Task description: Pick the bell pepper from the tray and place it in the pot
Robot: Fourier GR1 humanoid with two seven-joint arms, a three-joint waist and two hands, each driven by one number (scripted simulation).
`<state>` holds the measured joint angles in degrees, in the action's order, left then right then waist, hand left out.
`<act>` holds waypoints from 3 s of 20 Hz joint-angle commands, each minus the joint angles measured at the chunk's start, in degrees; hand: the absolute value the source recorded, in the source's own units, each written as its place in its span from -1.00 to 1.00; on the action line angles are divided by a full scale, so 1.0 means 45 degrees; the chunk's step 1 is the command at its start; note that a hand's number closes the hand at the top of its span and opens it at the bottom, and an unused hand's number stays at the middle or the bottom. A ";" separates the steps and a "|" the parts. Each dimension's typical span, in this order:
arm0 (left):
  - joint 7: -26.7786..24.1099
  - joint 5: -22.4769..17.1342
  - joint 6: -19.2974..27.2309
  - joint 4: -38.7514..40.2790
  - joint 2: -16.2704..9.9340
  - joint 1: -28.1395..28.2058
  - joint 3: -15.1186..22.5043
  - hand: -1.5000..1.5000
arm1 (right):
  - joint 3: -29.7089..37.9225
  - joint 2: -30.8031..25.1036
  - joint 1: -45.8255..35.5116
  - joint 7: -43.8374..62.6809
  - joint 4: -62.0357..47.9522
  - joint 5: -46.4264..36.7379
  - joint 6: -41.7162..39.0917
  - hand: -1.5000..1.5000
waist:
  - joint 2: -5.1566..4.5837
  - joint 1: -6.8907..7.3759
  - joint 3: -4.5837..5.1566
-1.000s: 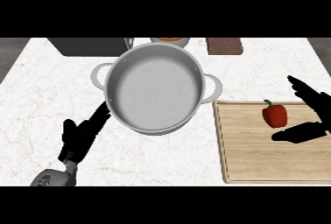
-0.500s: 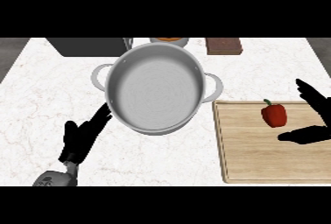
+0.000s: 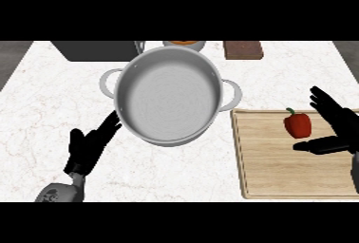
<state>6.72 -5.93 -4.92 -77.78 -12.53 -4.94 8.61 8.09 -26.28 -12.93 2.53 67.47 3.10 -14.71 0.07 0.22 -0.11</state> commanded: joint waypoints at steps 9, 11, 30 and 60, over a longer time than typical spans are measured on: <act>0.0324 0.0501 -0.0506 0.0460 0.0376 -0.0625 -0.0477 0.00 | 0.0637 0.1100 -0.0769 -0.2932 -0.4132 -0.0216 -0.0559 -1.00 | -0.0035 -0.0018 0.0020; 0.0505 0.0582 -0.0300 -0.0285 0.0544 -0.0038 -0.0448 0.00 | 0.0551 0.0882 -0.1283 -0.3731 -0.5017 -0.0760 -0.0589 1.00 | -0.0035 0.0029 0.0017; 0.0336 0.0874 -0.0272 0.0193 0.0837 -0.0601 -0.0328 0.00 | -0.0609 0.1218 -0.3089 -0.8865 -0.7669 -0.1801 -0.3570 1.00 | -0.0239 0.0423 -0.0027; 0.0849 0.0931 -0.0570 -0.0383 0.1031 -0.0166 -0.1065 0.00 | -0.2624 0.1999 -0.4738 -0.2195 0.2365 -0.4813 0.0909 1.00 | 0.0048 -0.0091 0.0038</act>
<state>8.78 -0.71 -7.01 -78.99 -8.25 -4.18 4.37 -0.96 -20.09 -31.40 -17.15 71.13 -16.09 -12.41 0.34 -0.24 -0.06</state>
